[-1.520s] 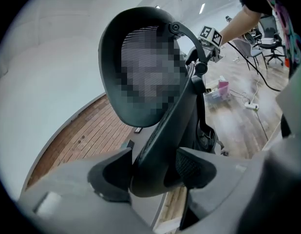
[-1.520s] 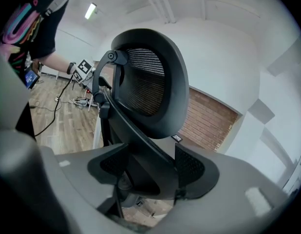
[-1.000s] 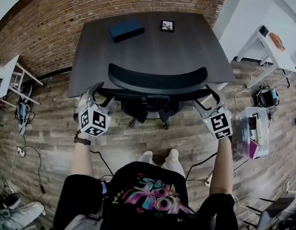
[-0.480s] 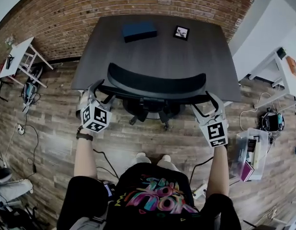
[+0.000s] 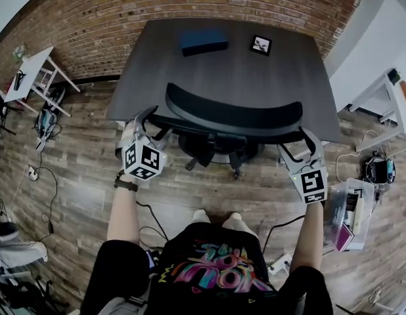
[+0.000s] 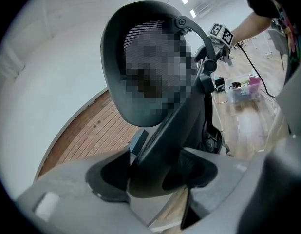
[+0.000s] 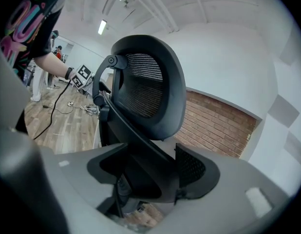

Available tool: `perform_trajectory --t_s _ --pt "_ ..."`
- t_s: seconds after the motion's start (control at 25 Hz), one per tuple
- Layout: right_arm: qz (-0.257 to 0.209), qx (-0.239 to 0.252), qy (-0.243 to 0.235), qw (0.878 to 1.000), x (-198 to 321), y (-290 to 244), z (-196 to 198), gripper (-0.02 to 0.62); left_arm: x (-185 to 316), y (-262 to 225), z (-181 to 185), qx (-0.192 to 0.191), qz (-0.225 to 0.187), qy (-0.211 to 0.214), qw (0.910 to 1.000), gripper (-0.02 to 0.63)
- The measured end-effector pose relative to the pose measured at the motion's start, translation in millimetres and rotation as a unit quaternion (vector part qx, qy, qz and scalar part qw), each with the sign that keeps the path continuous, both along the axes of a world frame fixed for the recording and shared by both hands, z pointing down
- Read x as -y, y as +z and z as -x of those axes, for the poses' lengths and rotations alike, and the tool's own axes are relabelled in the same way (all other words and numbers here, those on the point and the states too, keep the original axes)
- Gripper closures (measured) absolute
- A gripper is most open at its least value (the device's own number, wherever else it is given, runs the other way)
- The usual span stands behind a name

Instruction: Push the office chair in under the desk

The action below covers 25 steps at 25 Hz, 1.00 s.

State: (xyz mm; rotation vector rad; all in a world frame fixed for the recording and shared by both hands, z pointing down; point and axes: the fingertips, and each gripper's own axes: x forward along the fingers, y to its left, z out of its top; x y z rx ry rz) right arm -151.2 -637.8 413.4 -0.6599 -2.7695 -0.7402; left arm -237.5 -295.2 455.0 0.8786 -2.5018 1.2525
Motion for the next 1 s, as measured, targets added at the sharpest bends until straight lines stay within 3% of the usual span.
perform_trajectory --t_s 0.36,0.6,1.0 --pt "-0.007 0.000 0.003 1.000 -0.9 1.7 -2.0 0.295 0.9 -0.7 -0.2 0.018 -0.008 0.002 0.9998 0.299" --pt "0.003 -0.007 0.023 1.000 1.2 -0.6 -15.8 0.313 -0.3 -6.9 -7.7 0.002 -0.009 0.007 0.9999 0.299" --pt "0.005 -0.021 0.020 1.000 -18.4 2.2 -67.6 0.360 4.8 -33.0 -51.6 0.003 -0.094 0.021 0.9954 0.301"
